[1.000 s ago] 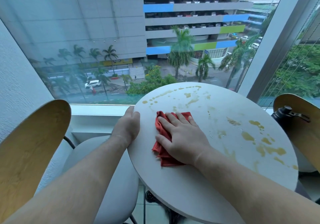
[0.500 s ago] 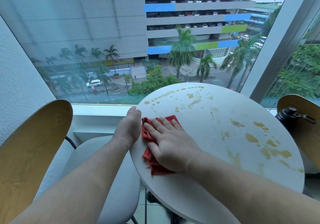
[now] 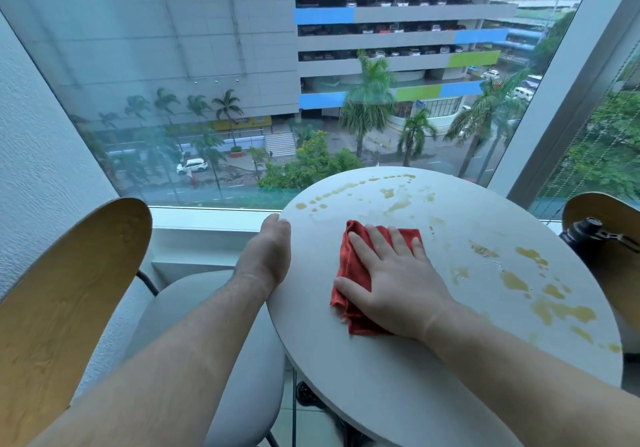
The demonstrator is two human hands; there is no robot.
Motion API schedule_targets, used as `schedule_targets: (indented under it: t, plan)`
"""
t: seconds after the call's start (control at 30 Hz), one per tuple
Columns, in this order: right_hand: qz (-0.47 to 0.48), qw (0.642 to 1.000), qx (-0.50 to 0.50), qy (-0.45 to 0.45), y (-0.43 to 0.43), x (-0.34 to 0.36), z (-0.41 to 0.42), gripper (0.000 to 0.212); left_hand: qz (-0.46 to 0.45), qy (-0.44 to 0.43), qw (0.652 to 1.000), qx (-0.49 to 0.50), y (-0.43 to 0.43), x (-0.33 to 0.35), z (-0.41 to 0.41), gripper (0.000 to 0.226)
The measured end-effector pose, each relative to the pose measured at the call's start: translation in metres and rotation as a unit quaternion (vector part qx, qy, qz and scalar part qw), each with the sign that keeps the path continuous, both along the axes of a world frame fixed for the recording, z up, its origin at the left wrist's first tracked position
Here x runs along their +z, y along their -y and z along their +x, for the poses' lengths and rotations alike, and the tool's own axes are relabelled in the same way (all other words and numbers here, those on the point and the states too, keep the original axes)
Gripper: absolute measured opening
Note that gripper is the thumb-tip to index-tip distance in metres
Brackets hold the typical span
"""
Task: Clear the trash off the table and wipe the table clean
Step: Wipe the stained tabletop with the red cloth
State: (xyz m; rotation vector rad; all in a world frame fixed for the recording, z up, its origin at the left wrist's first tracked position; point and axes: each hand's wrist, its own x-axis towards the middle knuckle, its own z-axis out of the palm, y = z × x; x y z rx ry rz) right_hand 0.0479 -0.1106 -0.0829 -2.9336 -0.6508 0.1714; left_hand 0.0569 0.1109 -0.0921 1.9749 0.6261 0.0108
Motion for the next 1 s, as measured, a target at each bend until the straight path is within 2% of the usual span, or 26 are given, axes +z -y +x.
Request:
schedule_targets:
  t: [0.23, 0.37, 0.47, 0.6, 0.77, 0.9, 1.0]
  plan:
    - [-0.007, 0.997, 0.078, 0.006, -0.030, -0.001, -0.033, 0.081, 0.044, -0.006, 0.999, -0.030, 0.001, 0.001, 0.000, 0.058]
    - [0.010, 0.994, 0.104, 0.019, -0.048, -0.003, -0.001, 0.078, 0.053, 0.002, 0.998, -0.033, -0.007, -0.010, 0.010, 0.067]
    - [0.010, 0.995, 0.096, 0.018, -0.053, -0.004, 0.026, 0.084, 0.087, 0.005, 0.996, -0.028, -0.005, -0.005, 0.005, 0.051]
    - [0.002, 0.999, 0.042, 0.013, -0.043, -0.002, 0.045, 0.094, 0.103, 0.008, 0.994, -0.024, -0.008, -0.011, 0.008, 0.044]
    - [-0.004, 1.000, 0.000, 0.003, -0.014, -0.004, 0.024, 0.096, 0.095, -0.015, 0.995, -0.005, -0.008, -0.017, 0.011, 0.048]
    - [-0.004, 0.999, 0.049, -0.002, -0.015, -0.002, -0.014, 0.092, 0.095, -0.001, 0.995, -0.016, -0.009, -0.019, 0.010, 0.040]
    - [0.000, 0.995, 0.097, 0.009, -0.033, -0.004, -0.026, 0.087, 0.057, 0.022, 0.998, -0.016, -0.007, -0.015, 0.010, 0.049]
